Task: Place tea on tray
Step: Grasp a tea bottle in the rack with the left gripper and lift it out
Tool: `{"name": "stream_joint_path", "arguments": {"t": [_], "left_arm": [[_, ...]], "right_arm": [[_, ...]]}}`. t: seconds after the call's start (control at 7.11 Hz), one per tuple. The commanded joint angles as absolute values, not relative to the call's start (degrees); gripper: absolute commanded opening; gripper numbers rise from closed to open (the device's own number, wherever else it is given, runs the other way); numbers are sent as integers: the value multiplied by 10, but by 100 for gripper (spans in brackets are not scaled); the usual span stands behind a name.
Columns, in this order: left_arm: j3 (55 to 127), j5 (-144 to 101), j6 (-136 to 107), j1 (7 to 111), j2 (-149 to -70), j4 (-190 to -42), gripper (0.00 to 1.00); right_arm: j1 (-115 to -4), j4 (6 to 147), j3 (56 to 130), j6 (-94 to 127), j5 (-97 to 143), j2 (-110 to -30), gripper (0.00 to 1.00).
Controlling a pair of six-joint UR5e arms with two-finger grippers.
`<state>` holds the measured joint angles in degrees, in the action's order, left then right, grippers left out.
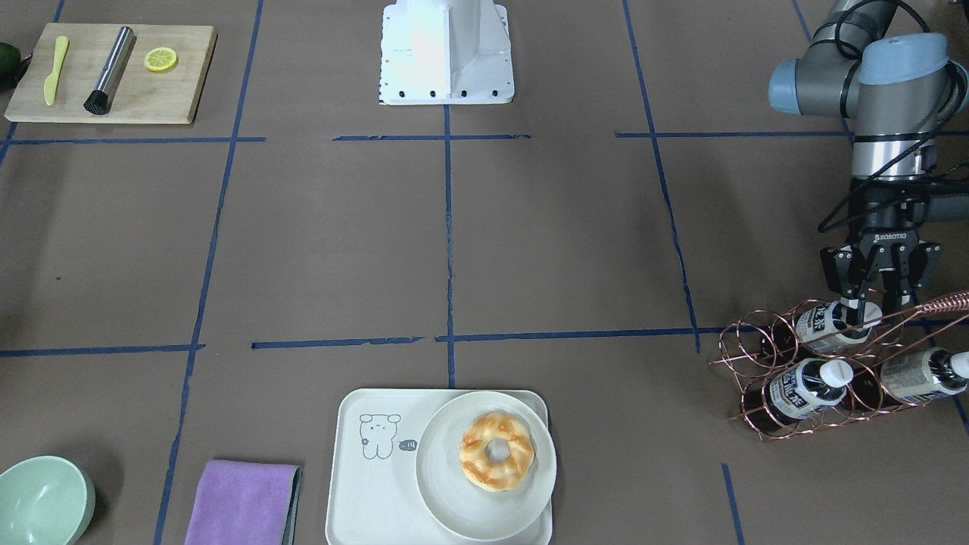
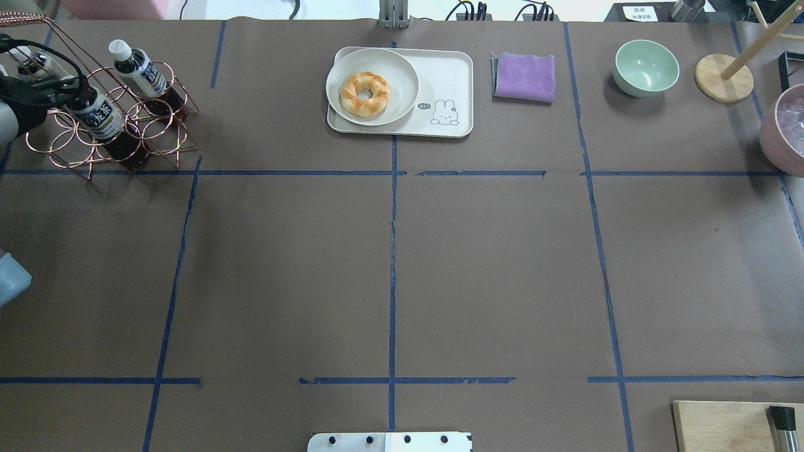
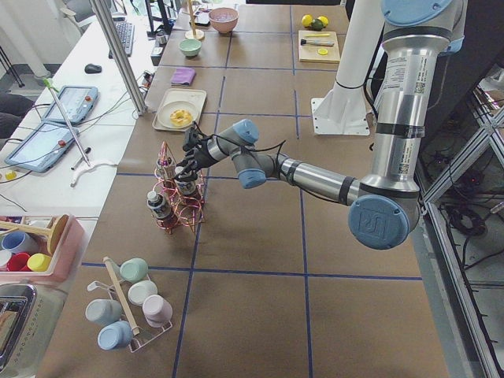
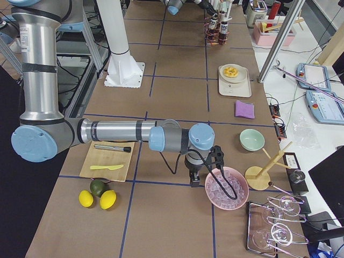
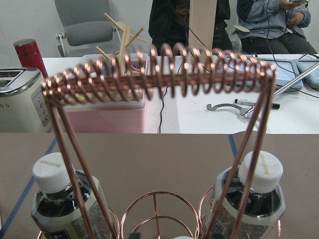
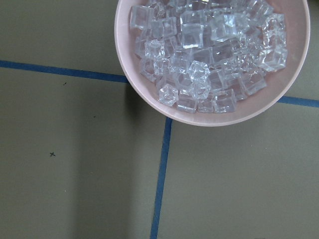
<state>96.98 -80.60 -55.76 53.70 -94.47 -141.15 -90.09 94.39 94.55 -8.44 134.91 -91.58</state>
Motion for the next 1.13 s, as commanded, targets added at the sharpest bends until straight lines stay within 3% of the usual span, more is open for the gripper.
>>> {"name": "stream_joint_path", "arguments": {"t": [0.0, 0.28, 0.7, 0.98], "left_arm": [[969, -806, -557, 537, -945, -1412, 28], [970, -804, -558, 537, -944, -1413, 11], [969, -807, -492, 549, -942, -1433, 0], [967, -831, -459, 570, -935, -1454, 0]], "right_arm": [[-901, 944, 945, -84, 1349, -916, 100], [-901, 944, 945, -84, 1349, -916, 100], [-901, 944, 944, -84, 1349, -916, 100], [-901, 944, 944, -84, 1349, -916, 100]]}}
